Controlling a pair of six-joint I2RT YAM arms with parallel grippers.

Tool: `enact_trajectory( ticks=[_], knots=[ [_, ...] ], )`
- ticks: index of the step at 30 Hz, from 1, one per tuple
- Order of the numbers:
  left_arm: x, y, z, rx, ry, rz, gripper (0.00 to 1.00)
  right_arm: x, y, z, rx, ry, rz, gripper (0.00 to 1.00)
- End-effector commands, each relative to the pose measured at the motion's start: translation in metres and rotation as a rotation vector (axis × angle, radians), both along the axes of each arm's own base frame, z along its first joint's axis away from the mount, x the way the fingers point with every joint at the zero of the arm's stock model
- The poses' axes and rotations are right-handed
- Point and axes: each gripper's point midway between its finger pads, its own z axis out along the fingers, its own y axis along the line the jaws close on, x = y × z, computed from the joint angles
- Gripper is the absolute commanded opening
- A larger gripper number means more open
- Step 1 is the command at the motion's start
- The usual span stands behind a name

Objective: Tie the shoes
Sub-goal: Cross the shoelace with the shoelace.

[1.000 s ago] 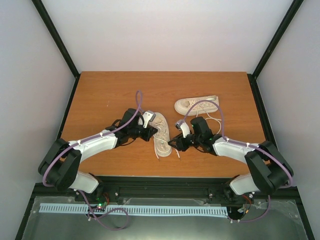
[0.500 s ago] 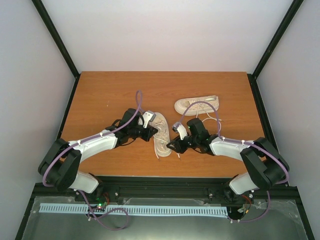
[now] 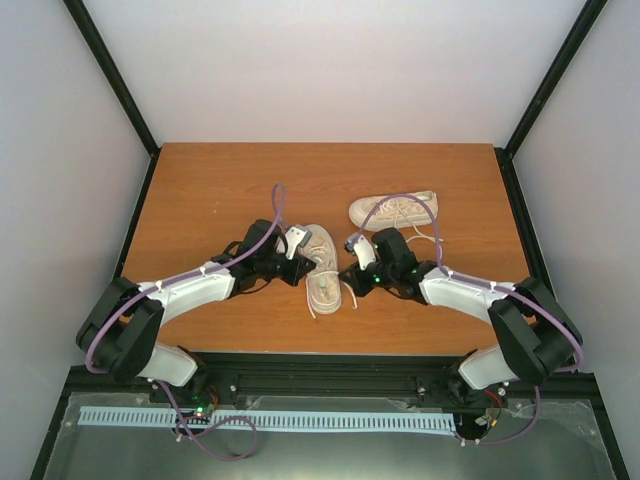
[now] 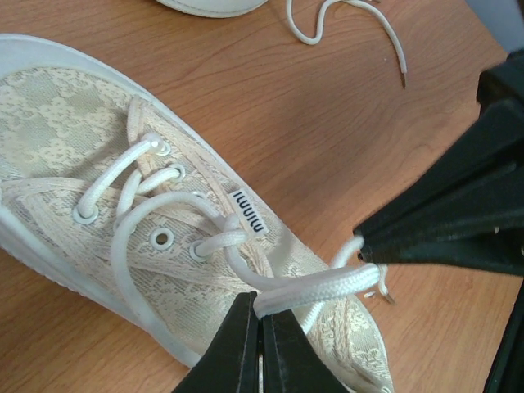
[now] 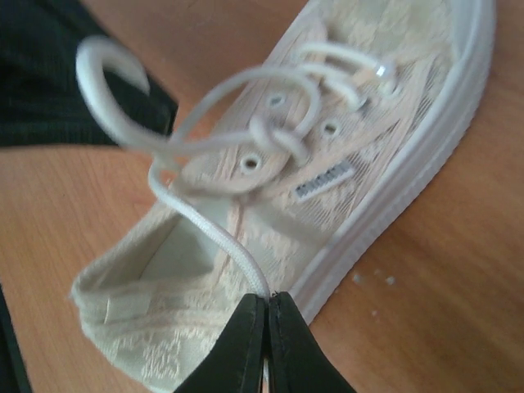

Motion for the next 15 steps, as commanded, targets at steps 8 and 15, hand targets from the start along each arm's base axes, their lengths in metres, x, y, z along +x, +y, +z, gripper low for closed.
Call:
enact_trajectory(
  ticks=[8, 15],
  knots=[
    [-0.013, -0.002, 0.005, -0.061, -0.017, -0.053, 0.01, 0.045, 0.014, 0.015, -0.056, -0.027, -0.09, 0.03],
    [-0.016, 0.006, -0.002, -0.042, 0.013, -0.014, 0.14, 0.04, 0.03, 0.025, 0.018, -0.03, -0.008, 0.03]
  ],
)
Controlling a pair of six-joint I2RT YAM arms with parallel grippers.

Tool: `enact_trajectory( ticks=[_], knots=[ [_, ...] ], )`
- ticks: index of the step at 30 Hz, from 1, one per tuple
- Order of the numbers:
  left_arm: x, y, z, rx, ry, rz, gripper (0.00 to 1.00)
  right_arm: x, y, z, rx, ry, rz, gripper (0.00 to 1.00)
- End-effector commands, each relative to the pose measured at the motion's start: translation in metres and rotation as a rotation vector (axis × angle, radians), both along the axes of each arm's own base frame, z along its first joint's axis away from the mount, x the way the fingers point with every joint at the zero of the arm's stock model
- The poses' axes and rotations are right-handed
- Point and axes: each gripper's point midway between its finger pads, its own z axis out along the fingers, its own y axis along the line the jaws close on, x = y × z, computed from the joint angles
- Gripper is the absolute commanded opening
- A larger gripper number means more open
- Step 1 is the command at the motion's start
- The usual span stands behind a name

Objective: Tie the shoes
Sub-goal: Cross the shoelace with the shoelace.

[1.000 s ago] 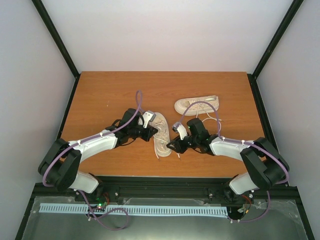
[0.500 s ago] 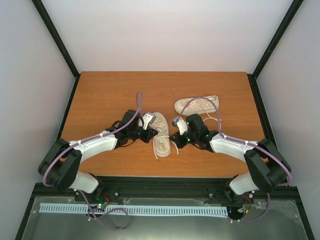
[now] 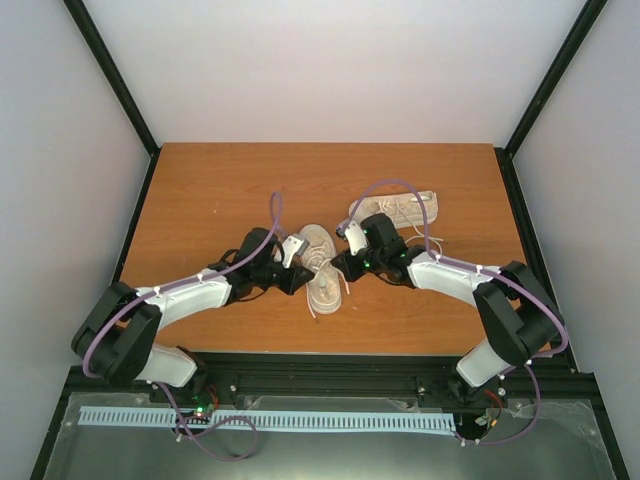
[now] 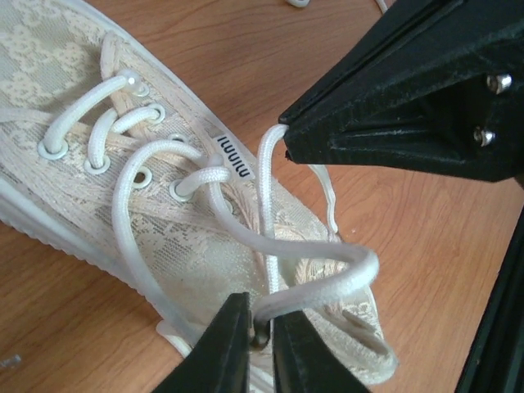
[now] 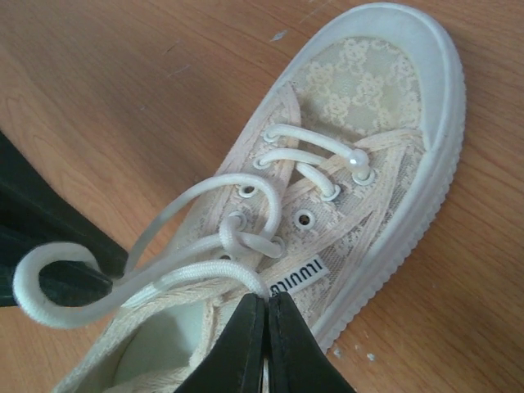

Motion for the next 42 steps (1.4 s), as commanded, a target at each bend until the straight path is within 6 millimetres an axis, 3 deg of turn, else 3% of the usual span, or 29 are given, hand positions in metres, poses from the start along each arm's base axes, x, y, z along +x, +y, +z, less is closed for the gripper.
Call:
enact_trajectory(
  ticks=[1, 4, 7, 13, 18, 22, 35, 42],
  knots=[
    [0.006, 0.005, 0.011, -0.02, -0.022, 0.054, 0.23, -0.001, 0.012, 0.013, 0.045, -0.02, 0.048, 0.03],
    [0.008, 0.016, 0.015, -0.017, -0.032, 0.131, 0.44, -0.001, 0.01, 0.011, 0.039, -0.022, 0.046, 0.03],
    [0.005, 0.025, 0.021, -0.025, -0.031, 0.177, 0.56, -0.002, 0.01, 0.01, 0.037, -0.021, 0.047, 0.03],
    [0.003, 0.044, 0.032, -0.008, -0.028, 0.28, 0.65, -0.003, 0.009, 0.01, 0.034, -0.028, 0.049, 0.03],
    [0.023, 0.062, 0.042, -0.006, -0.002, 0.44, 0.57, -0.003, 0.008, 0.011, 0.036, -0.031, 0.049, 0.03],
    [0.039, 0.065, 0.028, -0.053, 0.098, 0.486, 0.55, -0.004, 0.007, 0.011, 0.033, -0.033, 0.047, 0.03],
    [0.057, 0.028, 0.005, -0.153, 0.229, 0.369, 0.49, -0.006, 0.005, 0.013, 0.03, -0.044, 0.047, 0.03],
    [0.064, 0.02, -0.007, -0.149, 0.26, 0.351, 0.45, -0.006, 0.004, 0.015, 0.031, -0.048, 0.048, 0.03]
  ],
)
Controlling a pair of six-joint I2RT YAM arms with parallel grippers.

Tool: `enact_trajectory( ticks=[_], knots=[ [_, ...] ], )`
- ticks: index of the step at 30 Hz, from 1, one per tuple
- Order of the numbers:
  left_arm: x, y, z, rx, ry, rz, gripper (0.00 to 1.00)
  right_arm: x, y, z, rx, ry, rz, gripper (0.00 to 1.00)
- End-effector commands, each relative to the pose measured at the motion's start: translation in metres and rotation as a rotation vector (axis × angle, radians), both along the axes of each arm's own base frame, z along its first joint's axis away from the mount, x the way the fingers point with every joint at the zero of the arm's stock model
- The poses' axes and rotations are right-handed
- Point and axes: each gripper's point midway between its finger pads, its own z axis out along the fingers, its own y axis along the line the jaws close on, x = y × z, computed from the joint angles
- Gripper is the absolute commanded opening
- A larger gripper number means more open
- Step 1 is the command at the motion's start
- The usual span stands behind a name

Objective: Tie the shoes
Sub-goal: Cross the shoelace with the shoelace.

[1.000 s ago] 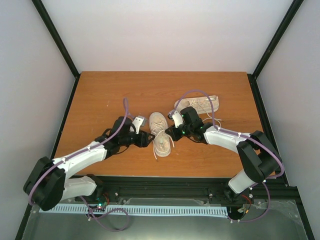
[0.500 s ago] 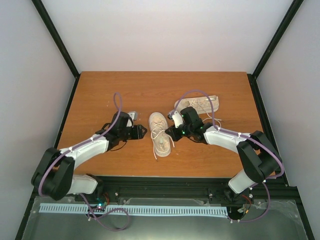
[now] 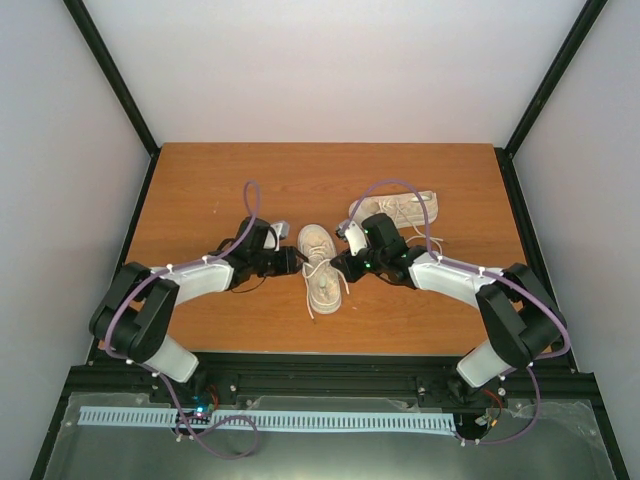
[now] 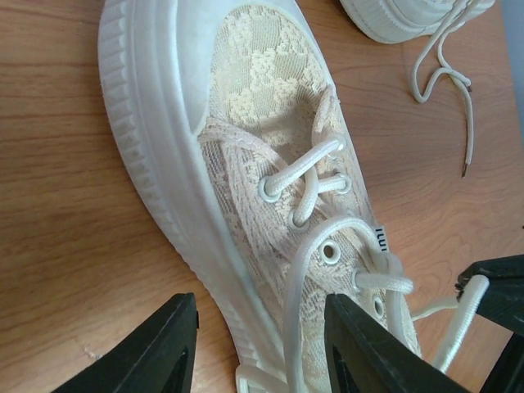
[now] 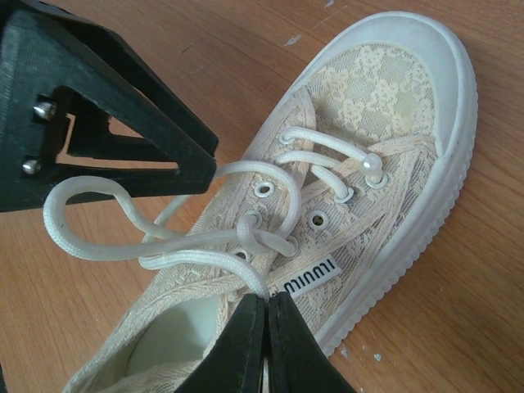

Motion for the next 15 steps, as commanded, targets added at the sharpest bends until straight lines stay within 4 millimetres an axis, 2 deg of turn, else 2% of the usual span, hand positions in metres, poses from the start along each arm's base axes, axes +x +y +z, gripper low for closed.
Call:
enact_trajectory(
  ticks=[1, 9, 12, 15],
  knots=[
    [0.016, -0.012, 0.013, -0.059, -0.031, -0.015, 0.44, -0.002, 0.001, 0.01, 0.014, -0.038, 0.014, 0.03],
    [0.014, -0.023, 0.009, -0.107, -0.003, -0.057, 0.26, -0.001, -0.001, 0.008, 0.002, -0.042, 0.006, 0.03],
    [0.011, -0.025, 0.009, -0.118, 0.0, -0.076, 0.11, 0.0, -0.002, 0.01, 0.003, -0.049, -0.005, 0.03],
    [0.009, -0.025, 0.012, -0.12, -0.016, -0.092, 0.01, 0.004, -0.003, 0.013, -0.007, -0.056, -0.024, 0.03]
  ],
)
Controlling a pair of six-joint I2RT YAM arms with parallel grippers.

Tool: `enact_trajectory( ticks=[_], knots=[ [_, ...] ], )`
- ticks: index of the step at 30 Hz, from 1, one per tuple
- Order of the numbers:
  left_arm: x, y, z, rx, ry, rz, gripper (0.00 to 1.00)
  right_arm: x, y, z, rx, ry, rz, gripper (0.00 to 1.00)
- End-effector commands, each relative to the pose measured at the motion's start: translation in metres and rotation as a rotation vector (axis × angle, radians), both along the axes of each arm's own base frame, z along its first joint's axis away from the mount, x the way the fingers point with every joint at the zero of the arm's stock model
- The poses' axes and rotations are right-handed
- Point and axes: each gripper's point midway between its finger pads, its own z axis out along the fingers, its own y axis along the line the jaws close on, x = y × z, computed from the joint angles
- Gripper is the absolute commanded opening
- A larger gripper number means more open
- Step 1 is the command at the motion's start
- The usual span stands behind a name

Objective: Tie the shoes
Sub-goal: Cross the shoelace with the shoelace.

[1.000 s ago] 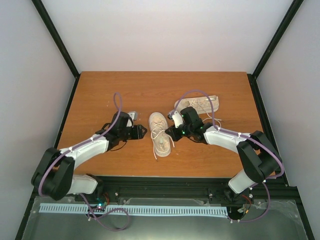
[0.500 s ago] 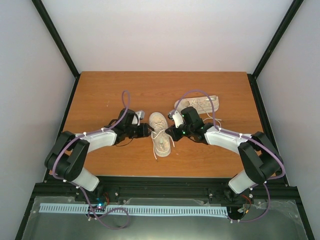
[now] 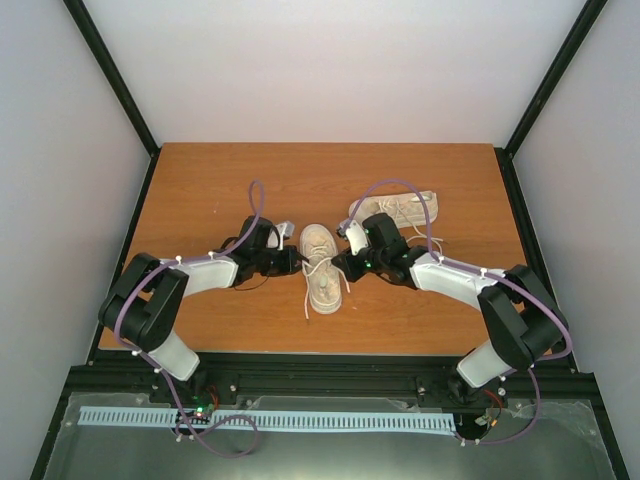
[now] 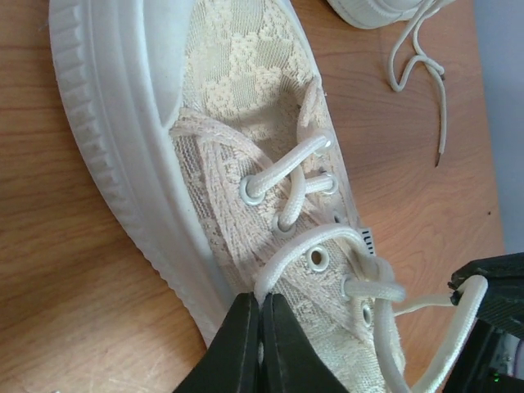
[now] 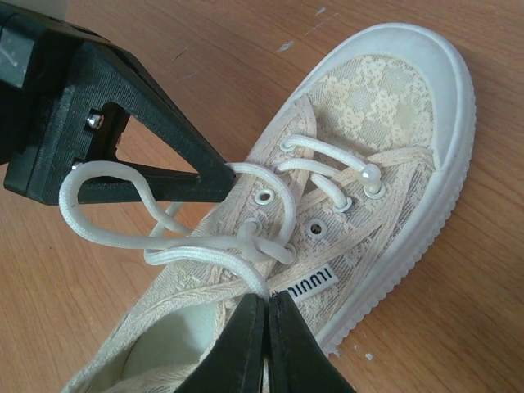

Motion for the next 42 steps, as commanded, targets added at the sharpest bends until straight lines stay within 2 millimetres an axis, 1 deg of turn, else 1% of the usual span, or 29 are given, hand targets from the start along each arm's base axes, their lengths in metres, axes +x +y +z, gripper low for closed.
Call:
enact_trajectory(
  ticks=[1, 5, 10, 15, 21, 25, 32, 38, 42],
  knots=[
    [0.007, -0.008, 0.021, -0.05, -0.073, -0.043, 0.01, 0.005, -0.002, 0.012, -0.008, -0.046, -0.02, 0.03],
    [0.006, -0.008, 0.031, -0.054, -0.13, -0.06, 0.01, 0.012, 0.0, 0.012, -0.025, -0.045, -0.029, 0.03],
    [0.004, -0.011, 0.034, -0.066, -0.153, -0.099, 0.01, 0.017, 0.006, 0.012, -0.036, -0.033, -0.015, 0.03],
    [0.004, -0.012, 0.041, -0.074, -0.196, -0.118, 0.01, 0.014, 0.017, 0.016, -0.026, -0.028, 0.036, 0.03],
    [0.003, -0.012, 0.044, -0.075, -0.223, -0.122, 0.01, 0.008, 0.035, 0.009, -0.03, -0.014, 0.084, 0.03],
    [0.001, -0.011, 0.044, -0.076, -0.228, -0.128, 0.01, 0.005, 0.042, 0.004, -0.035, -0.003, 0.101, 0.03],
    [-0.006, -0.012, 0.049, -0.102, -0.257, -0.15, 0.01, 0.009, 0.043, -0.009, -0.055, 0.017, 0.085, 0.03],
    [-0.011, -0.017, 0.052, -0.11, -0.276, -0.18, 0.01, 0.008, 0.043, -0.013, -0.06, 0.021, 0.086, 0.03],
    [-0.016, -0.023, 0.049, -0.116, -0.266, -0.217, 0.01, 0.008, 0.042, -0.013, -0.057, 0.021, 0.078, 0.03]
  ],
)
